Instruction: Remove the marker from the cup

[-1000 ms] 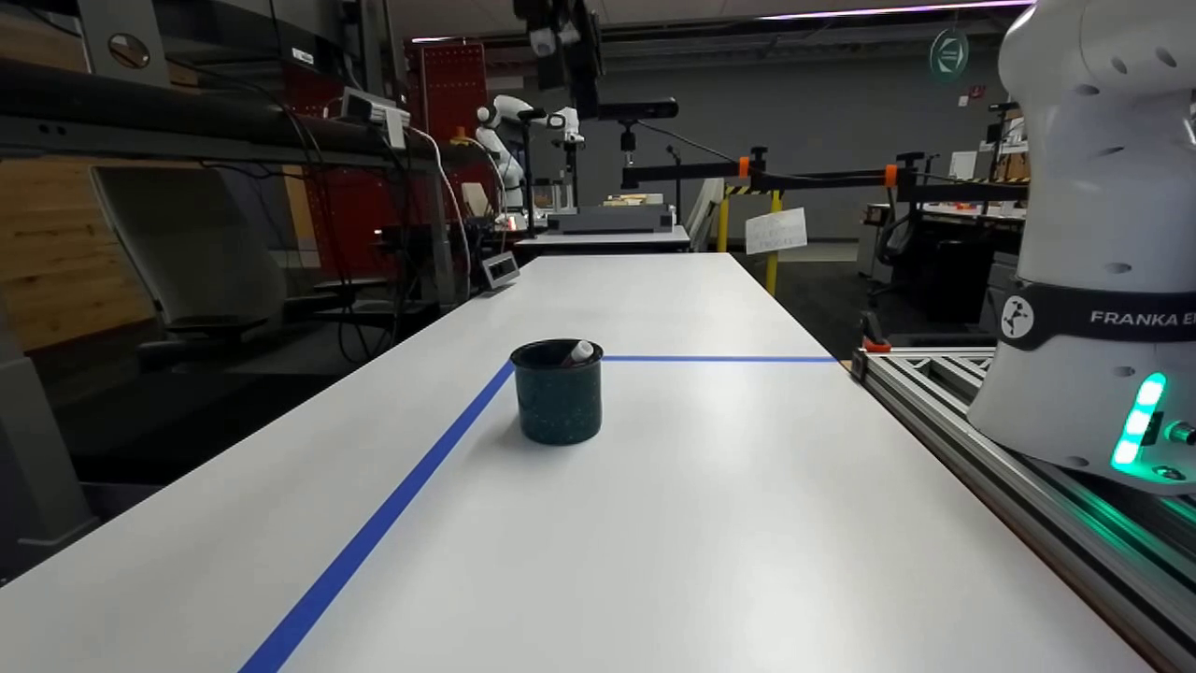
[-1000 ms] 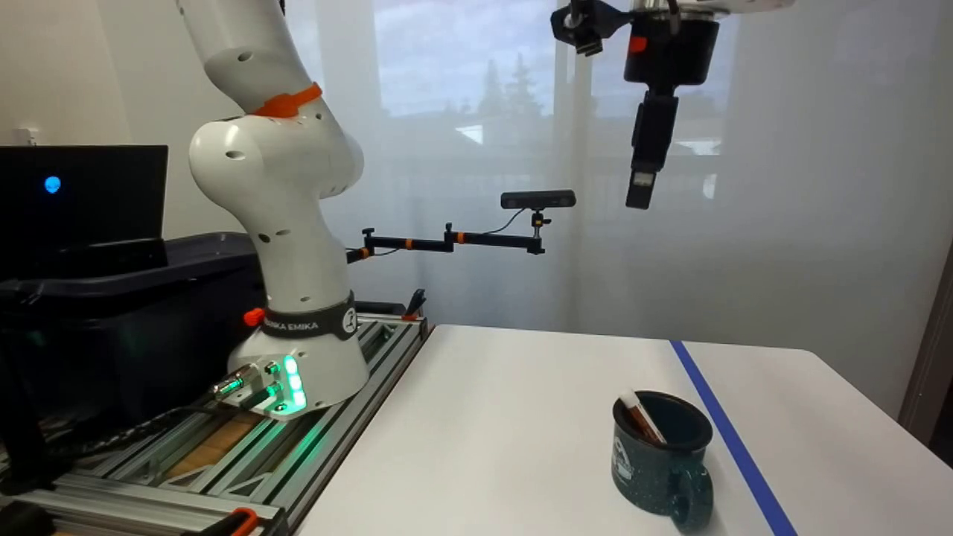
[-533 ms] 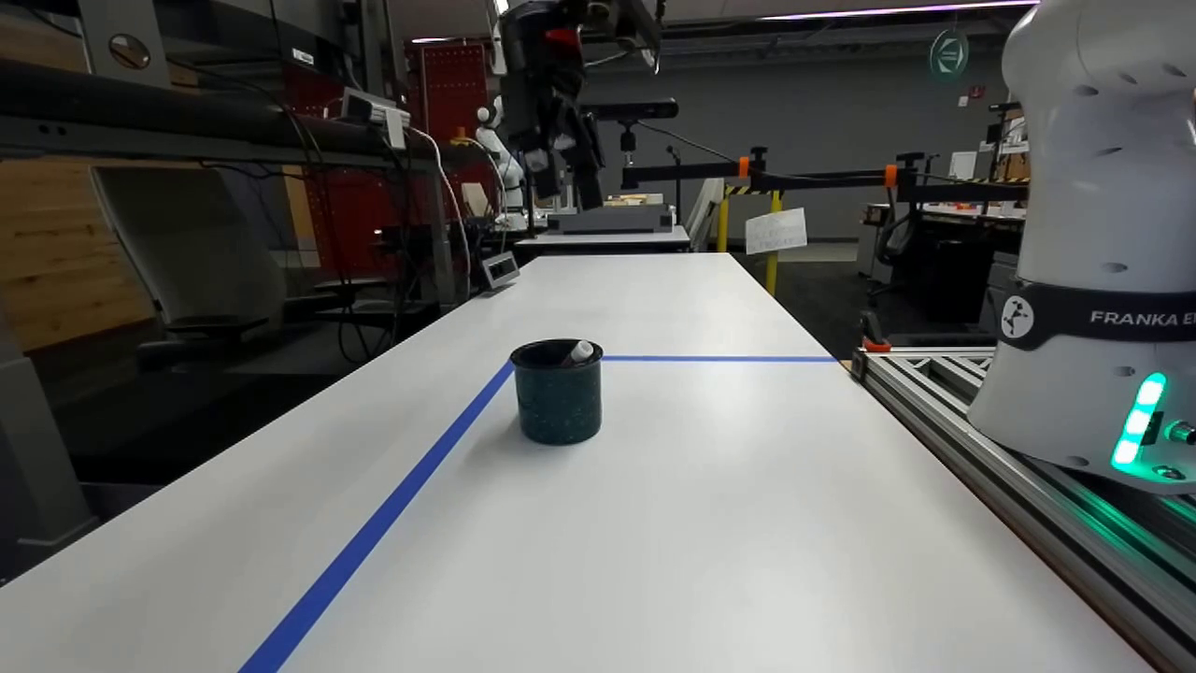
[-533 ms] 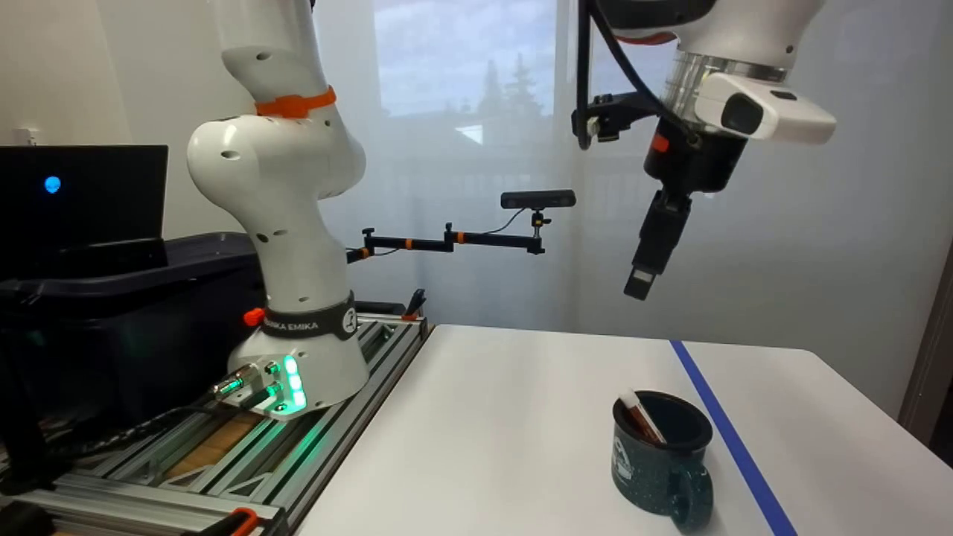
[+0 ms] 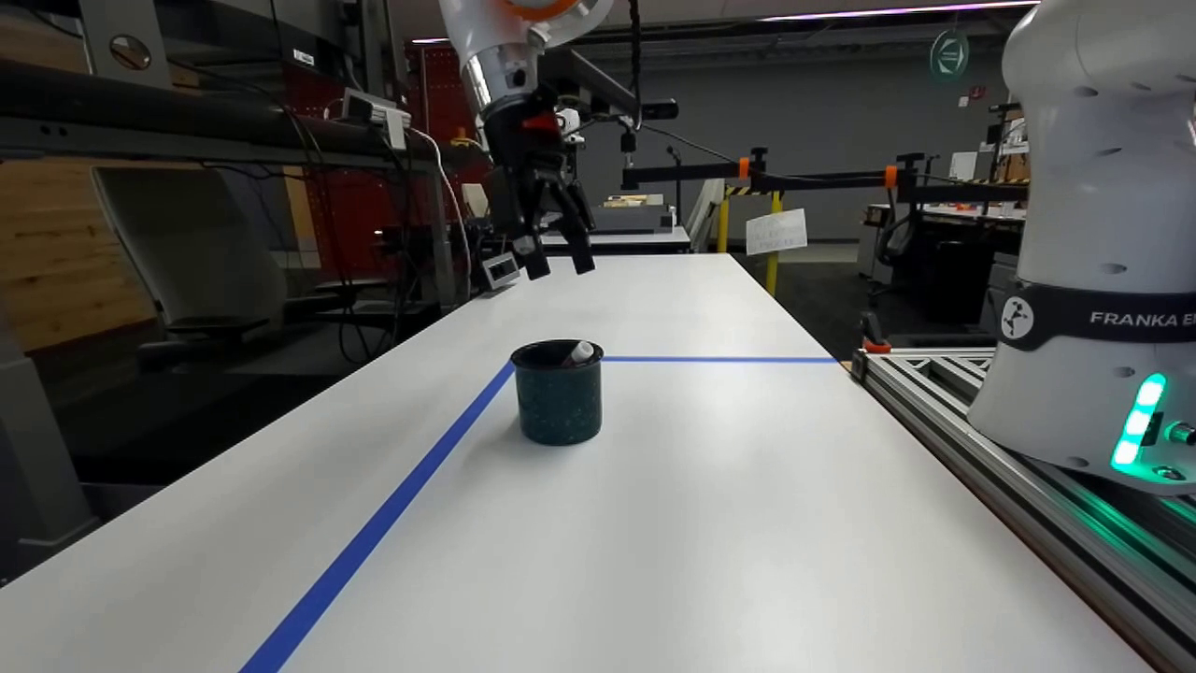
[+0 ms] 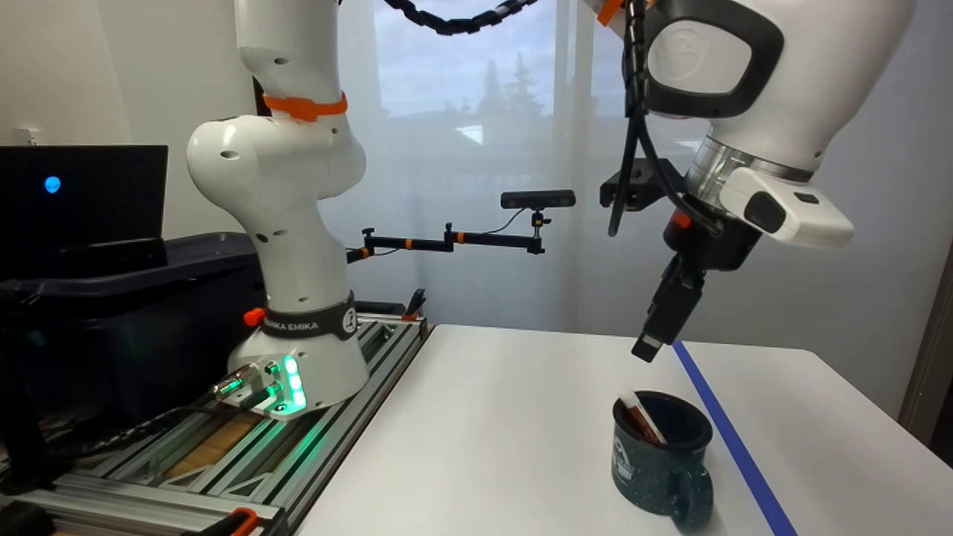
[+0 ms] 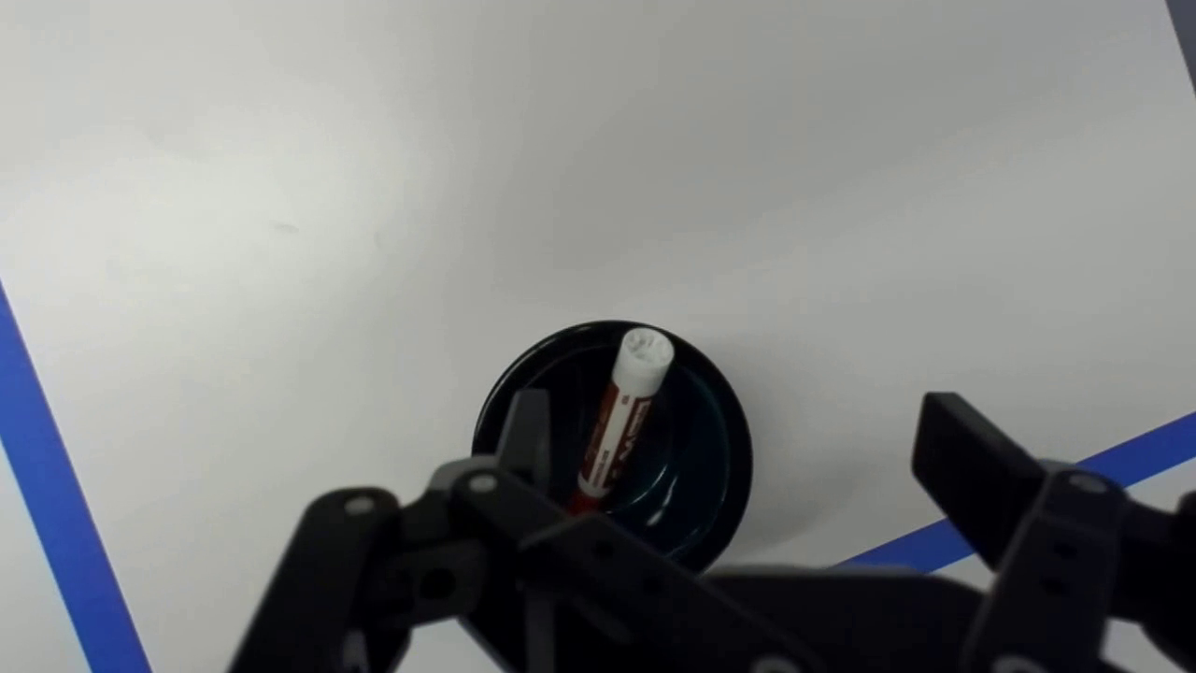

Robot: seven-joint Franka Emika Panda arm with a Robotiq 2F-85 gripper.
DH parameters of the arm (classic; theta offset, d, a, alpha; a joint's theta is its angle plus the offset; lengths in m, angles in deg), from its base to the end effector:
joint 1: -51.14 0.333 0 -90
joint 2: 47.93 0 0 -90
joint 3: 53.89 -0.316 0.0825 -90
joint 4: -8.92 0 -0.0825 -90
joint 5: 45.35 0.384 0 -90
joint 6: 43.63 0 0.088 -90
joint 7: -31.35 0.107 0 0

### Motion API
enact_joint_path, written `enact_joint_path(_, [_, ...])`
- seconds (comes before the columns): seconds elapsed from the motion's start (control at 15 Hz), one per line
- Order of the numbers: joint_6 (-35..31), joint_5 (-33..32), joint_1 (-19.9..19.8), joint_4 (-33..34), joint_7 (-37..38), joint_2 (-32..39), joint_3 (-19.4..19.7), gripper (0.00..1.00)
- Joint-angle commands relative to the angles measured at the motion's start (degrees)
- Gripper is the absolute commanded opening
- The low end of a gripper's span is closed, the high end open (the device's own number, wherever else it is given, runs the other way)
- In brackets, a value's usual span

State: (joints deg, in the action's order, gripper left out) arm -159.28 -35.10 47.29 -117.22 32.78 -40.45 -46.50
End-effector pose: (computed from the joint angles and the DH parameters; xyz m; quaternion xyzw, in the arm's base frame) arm 0.5015 -0.0890 0.3025 -0.9728 0.1598 0.1485 0.0782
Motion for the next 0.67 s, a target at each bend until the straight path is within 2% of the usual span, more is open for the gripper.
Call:
enact_joint_path(0.0, [-3.4, 0.9, -0.5, 2.2, 2.0, 4.0, -1.2, 1.00])
enact_joint_path(0.2, [-5.3, 1.0, -0.7, 3.3, 3.8, 6.8, -1.3, 1.00])
enact_joint_path(0.6, [-1.5, 2.1, -2.1, 5.9, 4.1, 10.2, -1.2, 1.00])
